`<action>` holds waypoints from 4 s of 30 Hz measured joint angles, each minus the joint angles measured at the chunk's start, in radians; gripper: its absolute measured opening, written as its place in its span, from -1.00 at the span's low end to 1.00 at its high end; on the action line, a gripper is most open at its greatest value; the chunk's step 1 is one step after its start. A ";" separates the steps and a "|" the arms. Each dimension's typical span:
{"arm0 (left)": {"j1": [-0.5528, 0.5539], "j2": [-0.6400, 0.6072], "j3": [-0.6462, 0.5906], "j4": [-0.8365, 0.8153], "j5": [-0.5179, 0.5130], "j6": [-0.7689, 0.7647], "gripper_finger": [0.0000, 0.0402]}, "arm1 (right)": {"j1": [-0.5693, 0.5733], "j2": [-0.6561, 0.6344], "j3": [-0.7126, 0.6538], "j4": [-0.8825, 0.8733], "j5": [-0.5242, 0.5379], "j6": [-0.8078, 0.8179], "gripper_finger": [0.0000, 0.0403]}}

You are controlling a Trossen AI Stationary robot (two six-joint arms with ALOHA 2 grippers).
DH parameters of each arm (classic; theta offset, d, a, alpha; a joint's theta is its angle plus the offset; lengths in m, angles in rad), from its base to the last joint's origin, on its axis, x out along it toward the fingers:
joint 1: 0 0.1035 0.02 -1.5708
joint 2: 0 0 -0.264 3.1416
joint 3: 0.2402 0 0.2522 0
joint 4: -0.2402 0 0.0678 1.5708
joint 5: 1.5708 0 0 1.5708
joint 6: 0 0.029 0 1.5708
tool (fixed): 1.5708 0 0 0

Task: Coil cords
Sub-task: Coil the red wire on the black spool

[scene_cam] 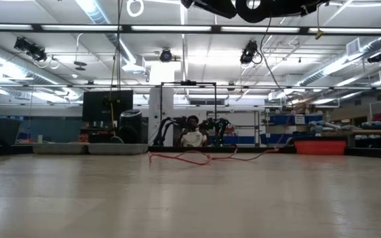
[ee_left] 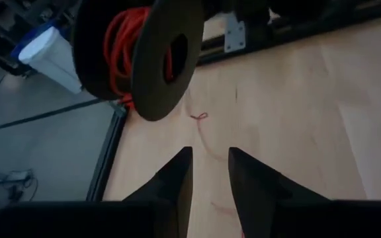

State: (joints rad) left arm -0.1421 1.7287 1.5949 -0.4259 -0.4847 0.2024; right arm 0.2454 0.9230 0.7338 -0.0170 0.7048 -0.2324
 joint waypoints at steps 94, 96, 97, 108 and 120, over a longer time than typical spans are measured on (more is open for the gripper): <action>0.057 -0.114 -0.269 0.500 0.235 0.189 -1.00 | -0.203 -0.069 -0.085 -0.471 -0.670 0.386 -0.69; 0.057 -0.114 -0.269 0.502 0.235 0.187 -1.00 | -0.203 -0.054 -0.085 -0.472 -0.681 0.397 -0.68; 0.057 -0.114 -0.269 0.504 0.235 0.187 -1.00 | -0.203 -0.044 -0.085 -0.472 -0.682 0.398 -0.68; 0.057 -0.114 -0.269 0.510 0.235 0.186 -1.00 | -0.200 0.017 -0.085 -0.432 -0.666 0.367 -0.68; 0.057 -0.114 -0.269 0.495 0.240 0.183 -1.00 | -0.200 0.019 -0.085 -0.432 -0.679 0.332 -0.95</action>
State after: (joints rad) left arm -0.0849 1.6151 1.3254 0.0696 -0.2451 0.3854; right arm 0.0456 0.9421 0.6487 -0.4494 0.0261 0.0996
